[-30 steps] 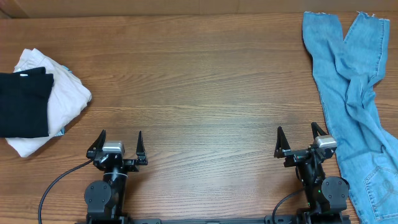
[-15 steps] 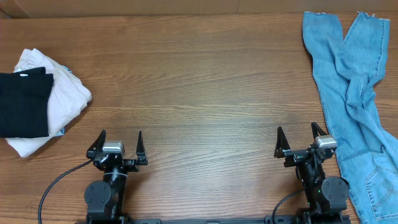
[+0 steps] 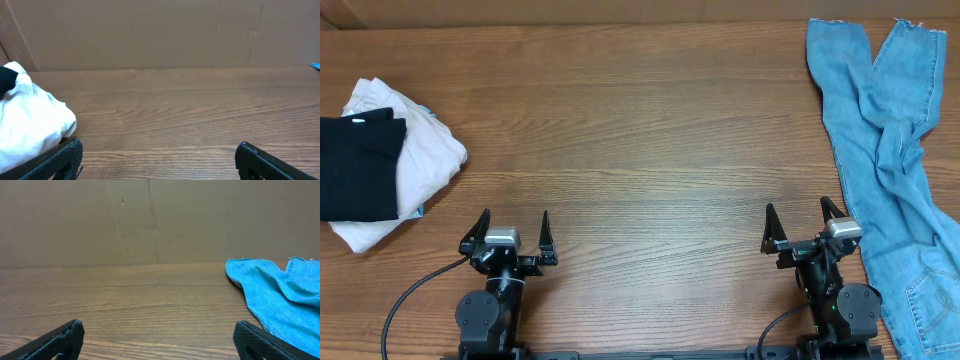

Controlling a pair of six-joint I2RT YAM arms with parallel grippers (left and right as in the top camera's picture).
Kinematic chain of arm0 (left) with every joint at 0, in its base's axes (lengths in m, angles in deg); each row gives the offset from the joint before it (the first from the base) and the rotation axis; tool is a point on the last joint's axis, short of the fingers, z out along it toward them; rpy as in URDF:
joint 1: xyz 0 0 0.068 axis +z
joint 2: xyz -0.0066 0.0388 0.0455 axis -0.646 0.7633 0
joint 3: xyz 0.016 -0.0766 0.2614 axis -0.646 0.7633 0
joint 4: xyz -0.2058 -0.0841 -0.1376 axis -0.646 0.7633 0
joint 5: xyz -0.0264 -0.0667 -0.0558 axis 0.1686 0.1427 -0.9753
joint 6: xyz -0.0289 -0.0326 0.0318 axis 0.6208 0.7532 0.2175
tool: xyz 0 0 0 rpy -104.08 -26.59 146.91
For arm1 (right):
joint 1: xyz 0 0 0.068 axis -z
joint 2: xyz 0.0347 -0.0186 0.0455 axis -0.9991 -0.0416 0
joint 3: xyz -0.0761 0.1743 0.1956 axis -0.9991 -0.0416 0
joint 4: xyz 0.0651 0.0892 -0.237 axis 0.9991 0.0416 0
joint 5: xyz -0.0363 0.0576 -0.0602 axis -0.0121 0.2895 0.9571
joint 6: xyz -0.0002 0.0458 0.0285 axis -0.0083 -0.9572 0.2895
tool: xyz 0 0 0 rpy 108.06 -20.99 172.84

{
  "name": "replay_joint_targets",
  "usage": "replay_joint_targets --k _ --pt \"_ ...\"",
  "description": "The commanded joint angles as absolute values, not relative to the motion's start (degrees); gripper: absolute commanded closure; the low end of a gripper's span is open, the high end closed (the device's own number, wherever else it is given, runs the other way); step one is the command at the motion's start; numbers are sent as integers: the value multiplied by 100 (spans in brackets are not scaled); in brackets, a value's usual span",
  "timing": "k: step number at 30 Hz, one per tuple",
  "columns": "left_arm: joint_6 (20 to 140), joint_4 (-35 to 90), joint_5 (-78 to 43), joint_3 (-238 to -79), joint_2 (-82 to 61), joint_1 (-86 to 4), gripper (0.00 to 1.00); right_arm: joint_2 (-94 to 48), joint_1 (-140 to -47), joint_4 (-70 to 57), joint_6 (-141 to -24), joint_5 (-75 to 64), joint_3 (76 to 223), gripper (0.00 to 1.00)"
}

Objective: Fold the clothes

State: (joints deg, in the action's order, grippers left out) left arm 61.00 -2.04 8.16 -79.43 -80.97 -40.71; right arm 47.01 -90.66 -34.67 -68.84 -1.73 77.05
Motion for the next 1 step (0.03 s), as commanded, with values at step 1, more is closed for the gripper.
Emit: replay_joint_targets --k 1 --pt "6218 -208 895 -7915 -8160 -4093 0 4762 -9090 -3495 -6871 -178 7646 0"
